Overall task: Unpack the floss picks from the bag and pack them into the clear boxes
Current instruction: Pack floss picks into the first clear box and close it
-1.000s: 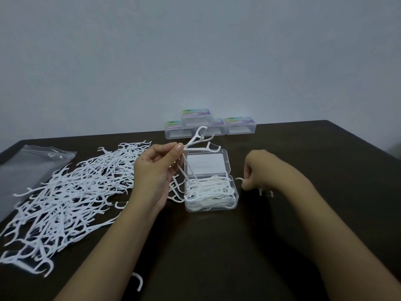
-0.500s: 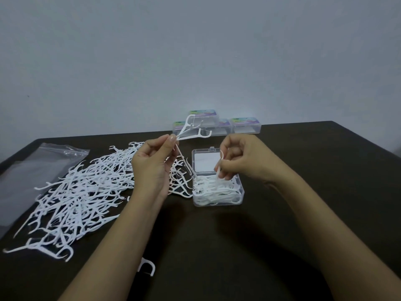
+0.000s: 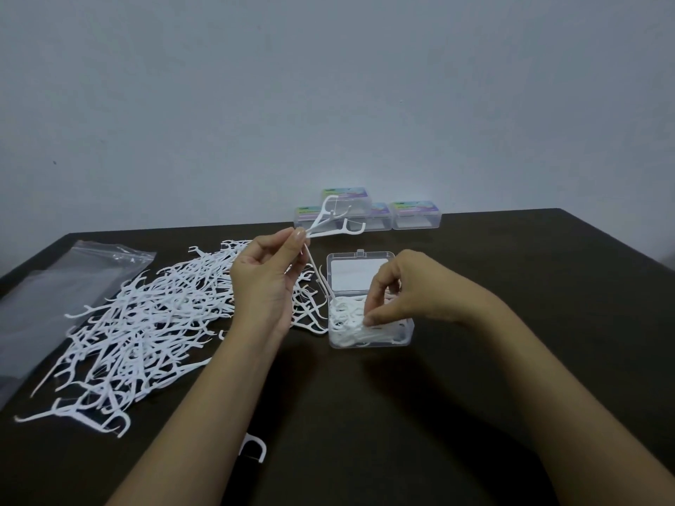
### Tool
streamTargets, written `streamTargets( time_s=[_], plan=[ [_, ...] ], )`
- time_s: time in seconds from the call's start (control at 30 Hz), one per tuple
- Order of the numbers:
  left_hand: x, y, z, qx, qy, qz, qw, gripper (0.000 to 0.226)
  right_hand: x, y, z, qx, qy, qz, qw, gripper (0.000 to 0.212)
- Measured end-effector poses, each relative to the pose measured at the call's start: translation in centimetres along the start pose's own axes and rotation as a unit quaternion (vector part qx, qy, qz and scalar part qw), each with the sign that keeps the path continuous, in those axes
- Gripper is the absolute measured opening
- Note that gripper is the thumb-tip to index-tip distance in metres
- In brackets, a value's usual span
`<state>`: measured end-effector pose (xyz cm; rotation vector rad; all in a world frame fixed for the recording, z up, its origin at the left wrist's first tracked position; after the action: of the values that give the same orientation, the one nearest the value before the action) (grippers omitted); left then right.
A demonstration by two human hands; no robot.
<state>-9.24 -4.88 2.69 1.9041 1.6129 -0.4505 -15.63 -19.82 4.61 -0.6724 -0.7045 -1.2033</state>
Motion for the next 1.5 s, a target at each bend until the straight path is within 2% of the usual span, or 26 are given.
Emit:
streamTargets(
  time_s=[0.17, 0.27, 0.37, 0.53, 0.7, 0.83, 1.0, 1.1, 1.17, 1.27, 1.4, 1.5],
  plan=[
    [-0.1, -0.2, 0.0, 0.001, 0.008, 0.003, 1.0, 0.018, -0.3, 0.8, 0.4, 0.026, -0.011, -0.13, 0.991, 0.011],
    [-0.1, -0.2, -0.1, 0.006, 0.005, -0.003, 1.0, 0.016, -2.3, 2.2, 0.6, 0.002, -0.084, -0.165, 0.983, 0.028],
    [0.0, -0.1, -0.1, 0.01, 0.0, -0.003, 1.0, 0.016, -3.1, 3.0, 0.8, -0.005, -0.081, -0.185, 0.979, 0.028],
    [0.0, -0.1, 0.0, 0.013, 0.01, 0.001, 1.0, 0.016, -3.1, 3.7, 0.9, 0.019, -0.055, -0.175, 0.983, 0.015],
    [0.1, 0.0, 0.1, 0.011, 0.004, -0.007, 1.0, 0.016, -1.4, 2.8, 0.5, 0.033, 0.053, -0.195, 0.979, 0.004],
    [0.0, -0.3, 0.5, 0.016, 0.014, -0.014, 1.0, 0.016, 0.7, 1.8, -0.8, 0.002, 0.079, -0.152, 0.985, 0.009],
    [0.0, -0.3, 0.8, 0.025, 0.01, -0.014, 1.0, 0.016, 1.3, 0.6, -1.7, 0.0, 0.207, -0.118, 0.971, 0.009],
    [0.0, -0.4, 1.0, 0.028, 0.009, -0.014, 0.999, 0.016, 1.1, 0.5, -1.7, -0.018, 0.125, -0.093, 0.988, 0.004],
    [-0.1, -0.4, 1.2, 0.03, 0.008, -0.013, 0.999, 0.016, 1.3, 0.6, -1.9, -0.032, 0.097, -0.118, 0.988, 0.002],
    [-0.4, -0.7, 1.5, 0.035, 0.016, -0.012, 0.999, 0.016, 1.8, 0.5, -2.2, -0.03, 0.155, -0.177, 0.971, 0.005],
    [-0.7, -1.0, 1.8, 0.037, -0.004, -0.019, 0.999, 0.016, 0.7, 0.6, -1.1, 0.003, 0.224, -0.106, 0.969, 0.009],
    [-0.8, -1.1, 2.0, 0.045, -0.028, -0.03, 0.998, 0.016, -0.3, 1.0, 0.0, 0.027, 0.164, -0.099, 0.981, 0.009]
  ],
)
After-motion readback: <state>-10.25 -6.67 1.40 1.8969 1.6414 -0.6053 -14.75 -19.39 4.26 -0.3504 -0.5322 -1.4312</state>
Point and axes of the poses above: each hand's wrist, its own y-axis towards the middle knuckle, its own x-axis out of the back of the hand, z = x × y, the point moved 4 cm from there along y, towards the middle knuckle, and after that the axes turned 6 degrees about z, right-handed, at the moved point
